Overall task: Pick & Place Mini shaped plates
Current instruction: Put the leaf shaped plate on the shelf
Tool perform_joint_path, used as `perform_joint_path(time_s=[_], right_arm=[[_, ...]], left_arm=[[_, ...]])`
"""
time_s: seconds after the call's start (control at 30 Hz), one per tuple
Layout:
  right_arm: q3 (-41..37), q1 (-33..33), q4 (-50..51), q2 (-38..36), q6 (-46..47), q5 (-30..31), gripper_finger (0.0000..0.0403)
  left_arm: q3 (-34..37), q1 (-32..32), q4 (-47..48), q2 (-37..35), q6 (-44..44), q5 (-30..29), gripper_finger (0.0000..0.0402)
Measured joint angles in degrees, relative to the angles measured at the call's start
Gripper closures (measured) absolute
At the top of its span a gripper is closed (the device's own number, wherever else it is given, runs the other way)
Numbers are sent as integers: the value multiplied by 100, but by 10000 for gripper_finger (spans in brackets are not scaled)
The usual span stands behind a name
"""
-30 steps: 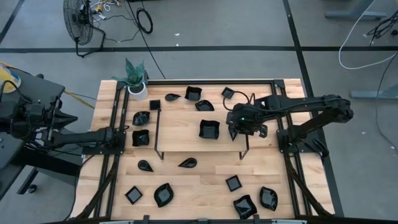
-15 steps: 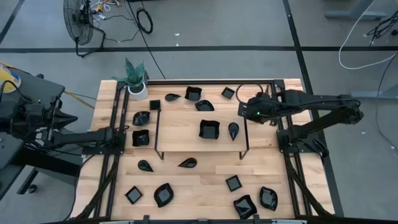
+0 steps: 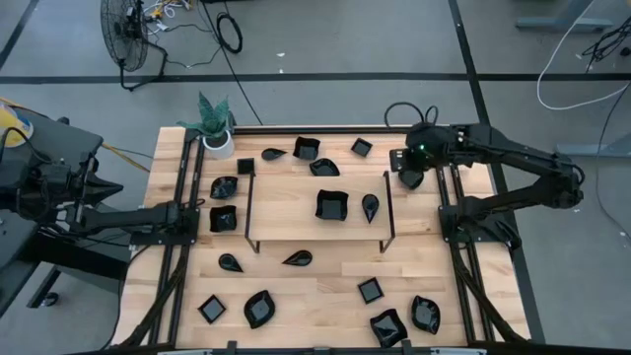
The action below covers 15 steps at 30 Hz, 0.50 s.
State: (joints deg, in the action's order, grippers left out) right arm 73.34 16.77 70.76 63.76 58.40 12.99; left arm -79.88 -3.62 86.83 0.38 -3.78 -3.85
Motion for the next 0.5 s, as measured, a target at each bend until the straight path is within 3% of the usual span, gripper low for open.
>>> perform_joint_path(time_s=[0.23, 0.5], right_arm=[[0, 616, 17, -1, -728, 65, 307], [-224, 1000, 90, -1, -948, 158, 307]], left_arm=[[0, 0, 0, 0, -1, 1, 383], [0, -2, 0, 0, 0, 1, 383]])
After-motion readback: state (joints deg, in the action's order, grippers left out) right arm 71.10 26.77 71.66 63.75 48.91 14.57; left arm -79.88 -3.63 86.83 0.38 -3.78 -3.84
